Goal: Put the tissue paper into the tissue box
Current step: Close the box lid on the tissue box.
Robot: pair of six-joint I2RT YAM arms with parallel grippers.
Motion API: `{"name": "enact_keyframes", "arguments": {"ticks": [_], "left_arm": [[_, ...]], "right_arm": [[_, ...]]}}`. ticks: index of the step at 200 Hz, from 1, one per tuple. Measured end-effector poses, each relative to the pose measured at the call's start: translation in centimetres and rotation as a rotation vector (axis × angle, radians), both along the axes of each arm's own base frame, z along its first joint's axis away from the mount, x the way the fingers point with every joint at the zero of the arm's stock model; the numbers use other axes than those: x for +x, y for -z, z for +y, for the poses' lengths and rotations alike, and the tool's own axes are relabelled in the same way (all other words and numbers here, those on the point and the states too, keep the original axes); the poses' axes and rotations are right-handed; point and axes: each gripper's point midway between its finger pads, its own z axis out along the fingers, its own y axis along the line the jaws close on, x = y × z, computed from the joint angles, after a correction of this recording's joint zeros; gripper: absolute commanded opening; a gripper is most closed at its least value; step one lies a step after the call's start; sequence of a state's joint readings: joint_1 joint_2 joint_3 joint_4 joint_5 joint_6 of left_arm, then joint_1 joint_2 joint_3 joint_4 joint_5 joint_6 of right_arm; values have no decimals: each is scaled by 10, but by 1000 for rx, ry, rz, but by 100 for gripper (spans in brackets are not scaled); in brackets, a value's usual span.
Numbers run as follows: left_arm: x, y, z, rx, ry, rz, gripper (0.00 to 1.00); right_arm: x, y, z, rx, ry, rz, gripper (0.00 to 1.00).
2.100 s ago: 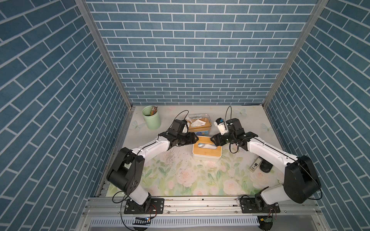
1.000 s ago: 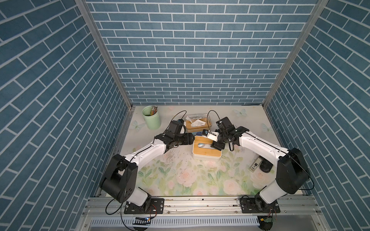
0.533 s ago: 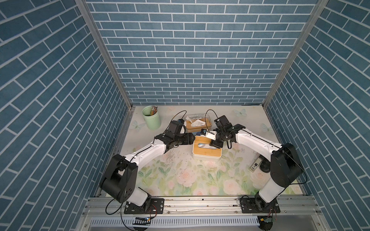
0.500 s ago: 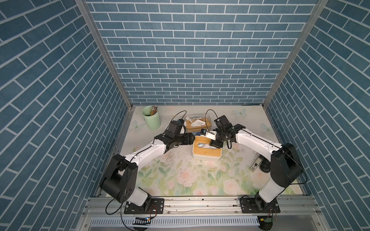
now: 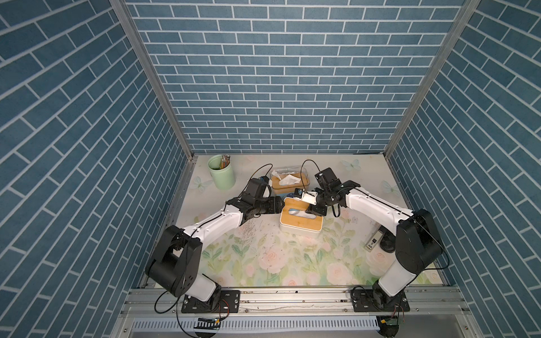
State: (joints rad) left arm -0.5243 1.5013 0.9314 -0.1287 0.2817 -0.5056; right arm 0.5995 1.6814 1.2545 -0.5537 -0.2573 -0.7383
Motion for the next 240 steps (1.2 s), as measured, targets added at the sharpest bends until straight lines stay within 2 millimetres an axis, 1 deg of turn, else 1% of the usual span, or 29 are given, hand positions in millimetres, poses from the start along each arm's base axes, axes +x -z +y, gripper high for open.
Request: {"name": "enact_keyframes", "arguments": {"ticks": [48,95,111,131,148,163,176,193,205,219,240], "left_arm": [[-1,2,1,3,1,3,77],[-5,2,4,8,3,-8,77],[-11,3,11,18,-6,-16,75],[-25,1,23,22,-23,-34,72],[-37,1,33,15,-37,-46,66],[-46,8,37,5,-45,-30,60],[-53,21,38,-3,-43,2,56],[-61,38,36,-17,-35,56,55],[-65,46,34,-32,-27,85,55],[-67,47,29,-58,-16,96,55],[-63,37,20,-111,2,74,55]], "right_arm": [[-5,-5,2,35,-13,42,32],[-6,-6,1,37,25,71,26],[-6,-5,-1,31,48,79,26],[-5,-5,-3,27,70,84,26],[-4,-5,-3,26,80,86,26],[-4,-5,-3,29,90,90,25],[-4,-5,-3,30,95,92,26],[-4,-5,-3,31,97,92,25],[-4,-5,-3,31,97,92,25],[-4,-5,-3,32,98,92,25],[-3,-5,-3,33,98,91,25]]}}
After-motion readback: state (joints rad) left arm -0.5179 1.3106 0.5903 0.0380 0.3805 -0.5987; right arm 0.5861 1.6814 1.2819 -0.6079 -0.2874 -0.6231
